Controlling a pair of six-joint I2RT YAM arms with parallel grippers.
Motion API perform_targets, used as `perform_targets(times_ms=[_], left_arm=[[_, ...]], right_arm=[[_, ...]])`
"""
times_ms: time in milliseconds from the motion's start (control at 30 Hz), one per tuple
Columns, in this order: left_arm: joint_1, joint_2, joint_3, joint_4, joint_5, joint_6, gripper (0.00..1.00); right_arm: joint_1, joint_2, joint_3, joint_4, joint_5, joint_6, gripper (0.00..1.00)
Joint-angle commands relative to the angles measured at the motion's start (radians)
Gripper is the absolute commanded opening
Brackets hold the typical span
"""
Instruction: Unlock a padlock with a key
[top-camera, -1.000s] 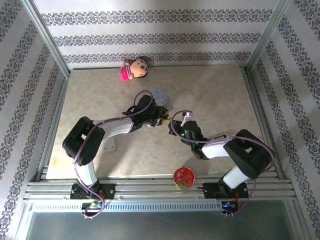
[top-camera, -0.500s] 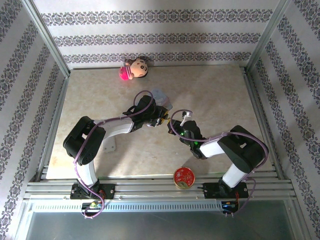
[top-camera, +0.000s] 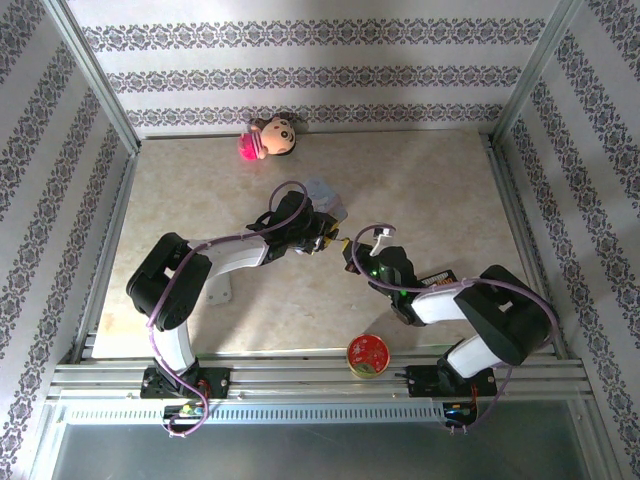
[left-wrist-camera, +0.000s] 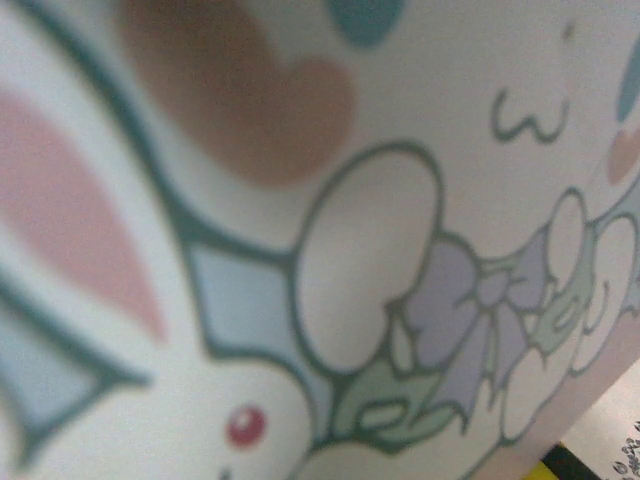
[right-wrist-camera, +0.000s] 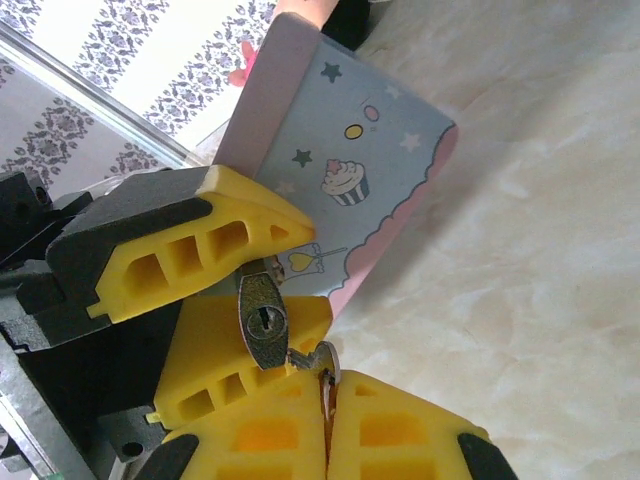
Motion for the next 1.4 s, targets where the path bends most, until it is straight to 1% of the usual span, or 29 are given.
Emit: perform_targets(times_ms=[0,467,1100,1367], left_arm=[[-0.018,0.042,-0.012,-0.044,0.108,-0.113,0.04],[-0.019,0.043,-0.013,-0.030,0.112,-0.120,0.04],[-0.019,0.040,-0.023,-0.009,0.115,-0.129,0.04],[-0.019,0.039,-0.025,-0.007,0.115,-0.132,0.04]], right_arm=[[0.001,-0.036,-0.014,0.027,0.031,-0.034,0.00],[0.010,-0.089,-0.020,0.005,0.073,-0.070,0.00],[0.032,-0.013,0.015,0.036,0.071,-0.066,0.00],[0.034,-0.019,0.015,0.040,0.077,-0.076,0.00]])
